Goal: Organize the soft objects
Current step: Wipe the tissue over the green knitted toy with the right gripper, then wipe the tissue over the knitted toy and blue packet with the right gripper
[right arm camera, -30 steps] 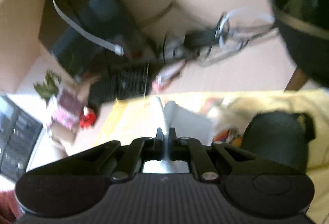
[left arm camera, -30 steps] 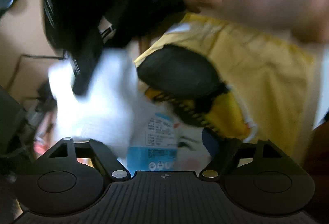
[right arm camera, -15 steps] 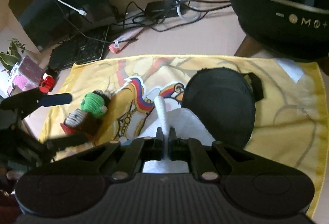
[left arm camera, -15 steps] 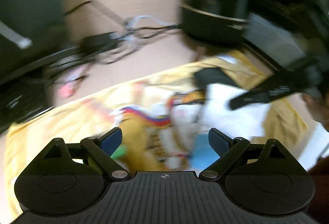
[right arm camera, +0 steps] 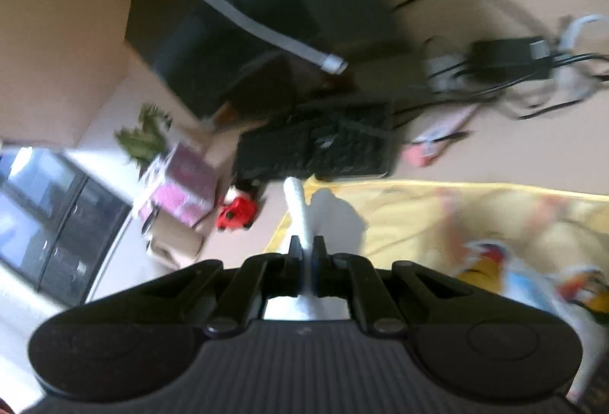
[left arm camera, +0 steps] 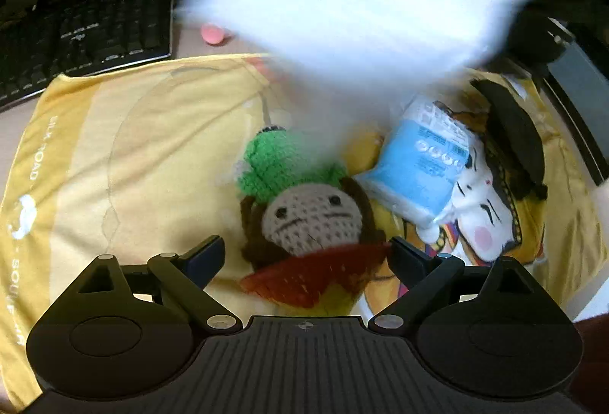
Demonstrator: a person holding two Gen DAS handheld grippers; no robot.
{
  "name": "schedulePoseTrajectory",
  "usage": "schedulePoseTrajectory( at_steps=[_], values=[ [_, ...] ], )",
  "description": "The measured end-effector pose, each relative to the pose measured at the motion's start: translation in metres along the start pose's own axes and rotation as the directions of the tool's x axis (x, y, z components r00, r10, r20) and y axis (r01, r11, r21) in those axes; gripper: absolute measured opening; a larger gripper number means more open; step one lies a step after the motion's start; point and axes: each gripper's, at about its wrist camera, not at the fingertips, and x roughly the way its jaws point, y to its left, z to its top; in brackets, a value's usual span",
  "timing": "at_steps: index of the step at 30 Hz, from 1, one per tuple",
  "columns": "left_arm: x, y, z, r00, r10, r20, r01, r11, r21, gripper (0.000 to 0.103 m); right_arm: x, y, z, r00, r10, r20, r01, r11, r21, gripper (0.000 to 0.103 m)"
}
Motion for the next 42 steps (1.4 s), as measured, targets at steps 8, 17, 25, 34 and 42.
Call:
schedulePoseTrajectory(
  at_steps=[8, 17, 25, 34, 42],
  values=[
    [-0.004, 0.013, 0.000, 1.000, -0.029, -0.004, 0.029, 0.999, 0.027, 0.096, 0.051, -0.020, -0.026, 0.966, -0.205, -0.155, 0.196, 0.978, -0.072, 0.005],
    [-0.002, 0.028, -0.007, 0.994, -0.105, -0.036, 0.106, 0.993, 0.045, 0.096, 0.022, -0.020, -0.041, 0.942, -0.312, -0.126, 0.311, 0.950, -0.025, 0.006],
    [-0.018, 0.064, -0.032, 0.977, -0.210, -0.037, 0.203, 0.970, -0.137, 0.098, 0.023, 0.016, -0.061, 0.977, -0.084, -0.195, 0.085, 0.996, -0.005, 0.006],
    [-0.024, 0.039, -0.019, 0.986, -0.165, 0.011, 0.164, 0.969, -0.187, 0.099, 0.000, -0.026, -0.065, 0.983, -0.054, -0.174, 0.071, 0.993, 0.093, 0.006],
    [0.012, 0.006, 0.010, 1.000, -0.009, -0.026, 0.003, 0.977, -0.211, 0.098, -0.021, -0.074, -0.069, 0.990, -0.110, -0.085, 0.123, 0.978, 0.169, 0.006]
  ],
)
